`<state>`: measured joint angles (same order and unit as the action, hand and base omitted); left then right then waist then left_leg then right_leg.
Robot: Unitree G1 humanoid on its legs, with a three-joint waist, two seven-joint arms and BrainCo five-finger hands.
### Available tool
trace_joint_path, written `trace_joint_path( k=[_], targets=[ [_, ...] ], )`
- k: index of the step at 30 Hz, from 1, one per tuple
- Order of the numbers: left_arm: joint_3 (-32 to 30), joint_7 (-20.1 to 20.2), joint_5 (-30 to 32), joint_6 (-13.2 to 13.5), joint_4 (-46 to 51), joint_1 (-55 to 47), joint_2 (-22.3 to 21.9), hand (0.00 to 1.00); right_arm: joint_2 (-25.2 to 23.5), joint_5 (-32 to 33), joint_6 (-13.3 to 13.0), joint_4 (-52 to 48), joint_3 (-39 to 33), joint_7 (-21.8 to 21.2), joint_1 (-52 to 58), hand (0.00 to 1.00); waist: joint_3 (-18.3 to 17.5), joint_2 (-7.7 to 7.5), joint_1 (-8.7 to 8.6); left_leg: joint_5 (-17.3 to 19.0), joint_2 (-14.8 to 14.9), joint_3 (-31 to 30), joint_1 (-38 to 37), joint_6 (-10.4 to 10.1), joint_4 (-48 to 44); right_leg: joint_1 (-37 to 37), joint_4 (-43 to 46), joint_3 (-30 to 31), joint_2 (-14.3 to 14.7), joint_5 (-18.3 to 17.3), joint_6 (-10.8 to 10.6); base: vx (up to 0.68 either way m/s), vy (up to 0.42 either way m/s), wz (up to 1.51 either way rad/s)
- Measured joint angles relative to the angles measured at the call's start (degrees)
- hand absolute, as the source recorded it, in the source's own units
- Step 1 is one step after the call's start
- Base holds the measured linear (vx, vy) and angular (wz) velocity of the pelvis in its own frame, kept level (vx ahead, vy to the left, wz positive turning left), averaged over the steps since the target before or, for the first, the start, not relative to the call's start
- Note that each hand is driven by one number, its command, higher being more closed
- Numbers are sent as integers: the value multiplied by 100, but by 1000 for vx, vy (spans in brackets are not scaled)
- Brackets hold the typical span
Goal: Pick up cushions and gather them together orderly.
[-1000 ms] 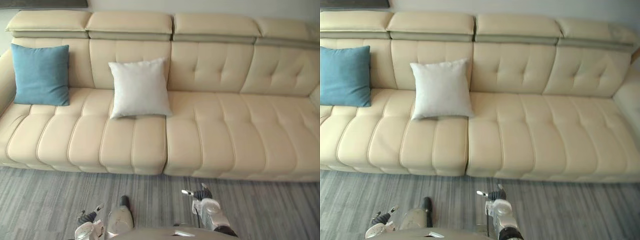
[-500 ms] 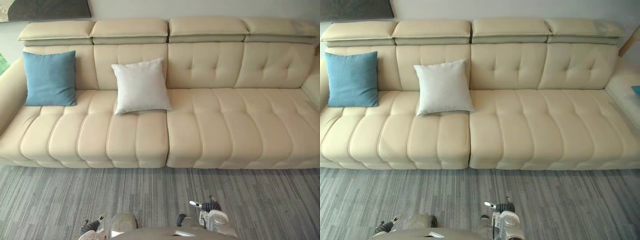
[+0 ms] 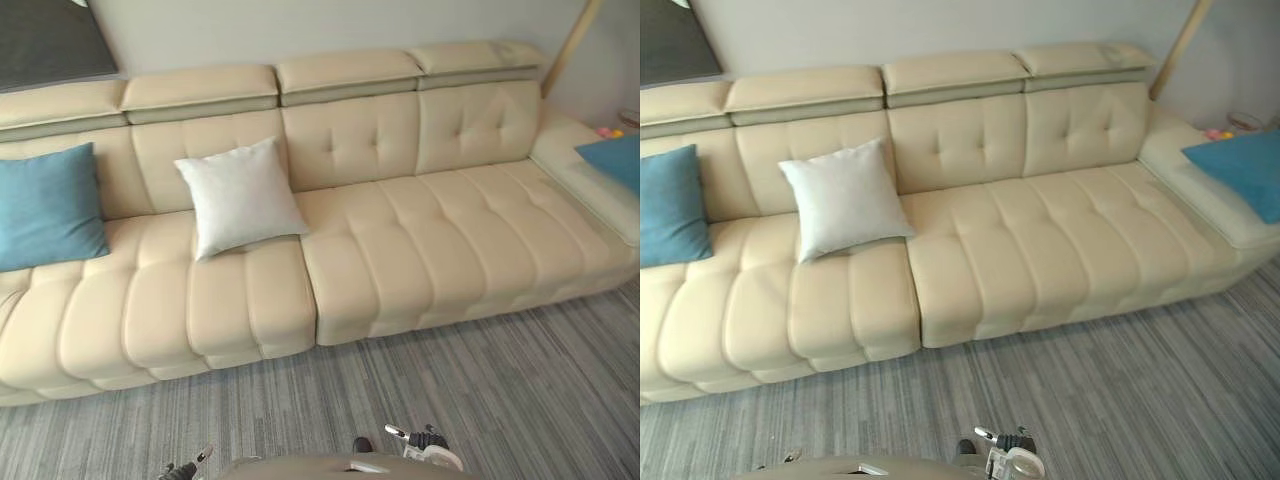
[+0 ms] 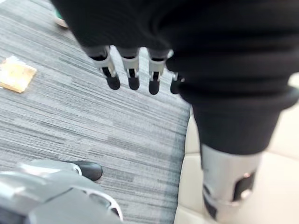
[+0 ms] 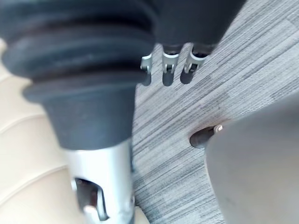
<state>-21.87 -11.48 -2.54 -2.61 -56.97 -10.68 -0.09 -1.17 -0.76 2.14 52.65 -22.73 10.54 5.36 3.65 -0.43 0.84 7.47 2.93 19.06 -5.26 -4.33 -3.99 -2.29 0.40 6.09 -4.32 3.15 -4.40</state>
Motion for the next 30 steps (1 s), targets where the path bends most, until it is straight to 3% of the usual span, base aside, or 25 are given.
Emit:
trace_joint_path(
  k=[5, 7, 9, 10, 11, 13, 15, 16, 21, 22, 24, 26, 28, 30],
  targets=[
    [-3, 91, 108, -1, -1, 52, 32, 0, 1, 150, -23, -4, -28, -13, -13, 0, 34, 14, 12, 331, 185, 801, -78, -10, -316, -198, -65, 493, 265, 287, 192, 7, -8, -93],
    [0, 117, 166, 2, 8, 174, 87, 0, -11, 161, -44, -9, -1, -59, -63, 0, 122, -68, 8, 530, 218, 1336, -52, 13, -553, -418, -78, 781, 349, 466, 167, -63, -5, -133],
    [0, 121, 165, 5, 20, 286, 114, 0, -26, 166, -43, -12, -1, -82, -84, 0, 161, -109, 14, 631, 299, 1714, 15, 15, -711, -601, -147, 624, 387, 640, 247, -112, -15, -115],
    [1, 130, 164, 8, 25, 325, 116, 0, -25, 175, -43, -23, -44, -159, -146, 0, 218, -24, 23, 678, 388, 2087, 46, 36, -781, -689, -195, 73, 321, 503, 573, -113, -25, -120],
    [18, 136, 164, 7, 28, 384, 98, 0, -8, 188, -43, -34, -76, -177, -152, 0, 231, -9, 20, 677, 434, 2194, 38, 37, -780, -726, -114, -299, 262, 436, 633, -113, -20, -109],
    [202, 156, 165, 8, 44, 436, 86, 0, 19, 295, -55, -108, -156, -179, -131, 0, 291, 131, -5, 654, 615, 2530, -89, -1, -773, -860, 376, -2007, 33, 175, 676, -27, -23, -85],
    [324, 187, 165, 10, 108, 464, 55, 0, 1, 263, -49, -77, -225, -179, -72, 0, 284, 106, 3, 577, 684, 2869, -284, -130, -683, -630, 748, -3618, -219, -127, 784, 93, -102, -82],
    [376, 196, 165, 13, 116, 473, 43, 0, 9, 263, -45, -41, -236, -178, -67, 0, 283, 102, 8, 559, 678, 2947, -344, -160, -683, -537, 716, -3924, -255, -101, 733, 86, -137, -73],
    [587, 244, 165, 3, 13, 556, -146, 0, 168, 266, -4, 119, -520, -181, -204, 0, 233, 340, -48, 320, 683, 2333, -565, -224, -323, -555, 495, -3436, 199, -174, 686, 57, -137, -60],
    [585, 261, 167, -4, 3, 570, -138, 0, 178, 268, 11, 215, -568, -179, -247, 0, 243, 321, -49, 309, 765, 2296, -550, -260, -542, -549, 495, -3331, 243, -221, 704, 56, -105, -67],
    [537, 318, 266, 2, 29, 629, -100, 0, 117, 275, 30, 229, -584, -174, -244, 0, 344, 197, -46, 339, 1344, 2065, -180, -227, -2347, -312, 440, -3083, 330, -275, 758, 56, -106, -64],
    [440, 319, 283, 7, 113, 637, -136, 0, 180, 271, 33, 221, -471, -172, -208, 0, 408, 254, 51, 323, 1802, 1391, 336, 57, -3866, -165, 483, -2769, 514, -341, 855, 37, -33, -83],
    [437, 319, 276, 26, 198, 629, -206, 0, 183, 278, 41, 195, -411, -171, -242, 0, 413, 373, 106, 670, 1640, 520, 947, 64, -4529, -155, 551, -2331, 666, -402, 945, 52, 60, -110],
    [415, 316, 266, 48, 343, 629, -234, 0, 176, 269, 58, 195, -353, -172, -303, 0, 445, 336, 184, 851, 1352, 181, 1273, 141, -4213, -162, 543, -1903, 696, -404, 940, 89, 87, -112]
  ],
)
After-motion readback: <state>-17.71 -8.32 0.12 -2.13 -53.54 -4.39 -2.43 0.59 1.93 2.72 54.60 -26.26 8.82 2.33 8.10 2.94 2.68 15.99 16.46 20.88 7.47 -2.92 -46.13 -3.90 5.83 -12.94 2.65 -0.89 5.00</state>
